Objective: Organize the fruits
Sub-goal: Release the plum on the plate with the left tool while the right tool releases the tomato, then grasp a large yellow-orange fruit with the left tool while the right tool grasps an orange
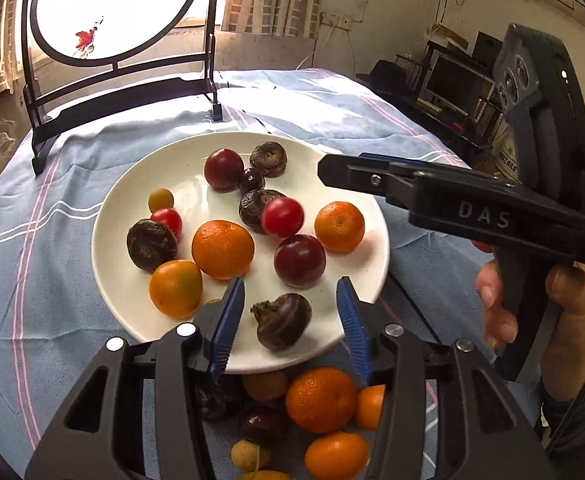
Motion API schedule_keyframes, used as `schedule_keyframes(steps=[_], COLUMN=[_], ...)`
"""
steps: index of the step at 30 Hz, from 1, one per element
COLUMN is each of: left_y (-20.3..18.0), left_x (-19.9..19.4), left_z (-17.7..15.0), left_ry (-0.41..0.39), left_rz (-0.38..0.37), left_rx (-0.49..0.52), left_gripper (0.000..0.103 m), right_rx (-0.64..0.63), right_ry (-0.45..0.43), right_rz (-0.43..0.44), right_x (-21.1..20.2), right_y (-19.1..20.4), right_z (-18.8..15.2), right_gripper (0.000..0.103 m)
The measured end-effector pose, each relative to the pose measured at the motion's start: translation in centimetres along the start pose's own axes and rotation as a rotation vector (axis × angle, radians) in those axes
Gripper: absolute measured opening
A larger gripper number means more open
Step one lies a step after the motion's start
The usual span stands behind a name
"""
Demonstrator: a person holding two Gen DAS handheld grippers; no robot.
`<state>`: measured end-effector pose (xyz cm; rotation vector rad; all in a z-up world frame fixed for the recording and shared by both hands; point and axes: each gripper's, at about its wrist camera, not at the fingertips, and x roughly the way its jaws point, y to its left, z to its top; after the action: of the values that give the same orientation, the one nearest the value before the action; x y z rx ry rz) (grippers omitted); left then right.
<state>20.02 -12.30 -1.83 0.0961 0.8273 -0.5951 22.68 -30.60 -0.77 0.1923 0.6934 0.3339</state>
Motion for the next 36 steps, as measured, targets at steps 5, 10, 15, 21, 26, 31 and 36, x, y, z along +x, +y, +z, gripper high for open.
schedule_keyframes(steps=[5,10,15,21,26,31,36], left_y=[-0.5,-1.3,-0.9,0.0,-0.1,0.4,0.3], left_x=[-4.7,-8.0,-7.2,-4.9,-3.5,-5.9,-8.3], left_z=[-3.1,-8.1,-11.4,-11.6,-11.4,-11.9,-12.6], left_ry=[-0.065,-0.049,0.022,0.055,0.103,0.014,-0.02], left_rz=[0.015,0.048,0.105,0.141,0.117,0.094,0.066], left_rx=[0.039,0.105,0.095,0.056,0.063,0.021,0.014], left_gripper=[0.061,0.064,0.064,0.058,0.038,0.038,0.038], right_rx=[0.018,0.039,0.033,-0.01,-0.051,-0.126,-0.179], right_ry=[-0.017,-0.003,0.024,0.036,0.06,0.109,0.155], right_rz=[0.024,0.03,0.051,0.008,0.023,0.059,0.028], right_x=[-3.7,-6.6,-7.6,-7.7,-7.7,-7.0,-5.4], right_y=[0.4,0.6,0.8,1.9,3.0,5.0,6.7], right_z=[-3.2,-8.4,-10.7,-11.7,-12.2,-12.5,-12.2], right_gripper=[0.053,0.056,0.057,0.057,0.057,0.057,0.055])
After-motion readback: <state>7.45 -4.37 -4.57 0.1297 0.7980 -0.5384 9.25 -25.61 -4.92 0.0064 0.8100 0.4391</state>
